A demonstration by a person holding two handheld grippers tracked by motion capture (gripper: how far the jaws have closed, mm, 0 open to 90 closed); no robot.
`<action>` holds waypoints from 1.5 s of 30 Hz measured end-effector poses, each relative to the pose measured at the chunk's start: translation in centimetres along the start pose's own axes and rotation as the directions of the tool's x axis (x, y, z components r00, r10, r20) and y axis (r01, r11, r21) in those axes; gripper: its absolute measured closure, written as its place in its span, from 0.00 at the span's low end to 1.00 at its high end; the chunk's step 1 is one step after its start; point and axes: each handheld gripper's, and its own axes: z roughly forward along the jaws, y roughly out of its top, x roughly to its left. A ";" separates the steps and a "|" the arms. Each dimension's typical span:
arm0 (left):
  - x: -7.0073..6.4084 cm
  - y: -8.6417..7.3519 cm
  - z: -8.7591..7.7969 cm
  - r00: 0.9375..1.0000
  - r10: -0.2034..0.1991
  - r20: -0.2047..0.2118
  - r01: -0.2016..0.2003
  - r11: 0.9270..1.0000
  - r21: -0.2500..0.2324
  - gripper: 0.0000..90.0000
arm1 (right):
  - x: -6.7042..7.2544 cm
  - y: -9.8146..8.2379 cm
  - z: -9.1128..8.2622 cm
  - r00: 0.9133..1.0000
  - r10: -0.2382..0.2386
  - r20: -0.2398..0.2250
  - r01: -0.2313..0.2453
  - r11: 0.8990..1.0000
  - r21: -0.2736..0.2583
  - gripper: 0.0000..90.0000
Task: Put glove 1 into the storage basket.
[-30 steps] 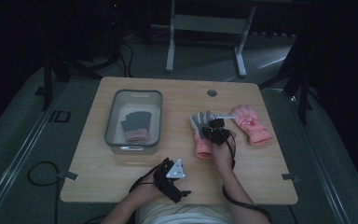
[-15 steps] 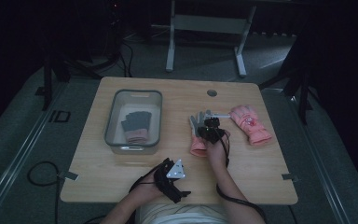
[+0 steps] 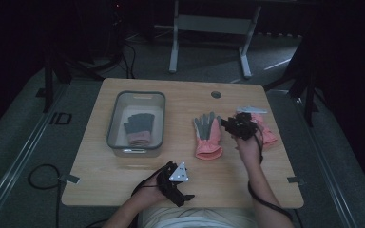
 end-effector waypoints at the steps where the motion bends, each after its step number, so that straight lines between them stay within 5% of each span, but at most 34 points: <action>1: 0.0 0.0 0.0 1.000 0.000 0.001 0.000 1.000 0.002 0.03 | -1.0 0.0 -0.4 1.000 0.000 0.012 0.000 1.000 -0.004 0.64; 4: 0.0 0.1 0.0 1.000 0.000 0.000 0.000 1.000 0.003 0.02 | -3.9 -0.1 -1.5 1.000 -0.008 0.009 0.008 1.000 -0.002 0.62; 6: 0.1 0.0 0.0 1.000 -0.003 -0.001 0.003 1.000 0.002 0.03 | -4.6 -0.1 -1.8 1.000 -0.021 0.017 0.021 1.000 -0.002 0.62; 7: 0.1 0.0 0.0 1.000 -0.003 0.000 0.003 1.000 0.001 0.03 | -7.2 -0.2 -2.4 0.997 -0.072 0.038 0.071 0.997 0.004 0.65; 10: 0.1 0.0 0.0 1.000 -0.006 -0.003 0.006 1.000 -0.001 0.03 | -9.8 -0.4 -2.7 0.995 -0.095 0.043 0.094 0.995 0.025 0.66; 18: 0.1 0.1 0.0 1.000 -0.007 -0.010 0.007 1.000 -0.003 0.03 | -13.6 -0.8 -1.0 0.980 -0.198 0.015 0.195 0.976 0.098 0.60; 28: 0.1 0.0 0.0 1.000 -0.011 -0.006 0.011 1.000 -0.006 0.03 | -15.0 -2.6 3.1 0.968 -0.251 0.020 0.241 0.947 0.213 0.55; 39: 0.1 0.1 0.1 1.000 -0.005 -0.029 0.005 1.000 -0.008 0.03 | -14.2 -2.8 3.7 0.976 -0.206 0.065 0.187 0.955 0.231 0.90; 45: 0.2 0.0 0.1 1.000 -0.004 -0.026 0.004 1.000 -0.006 0.03 | -12.6 -1.0 1.2 0.985 -0.116 0.126 0.088 0.973 0.214 0.95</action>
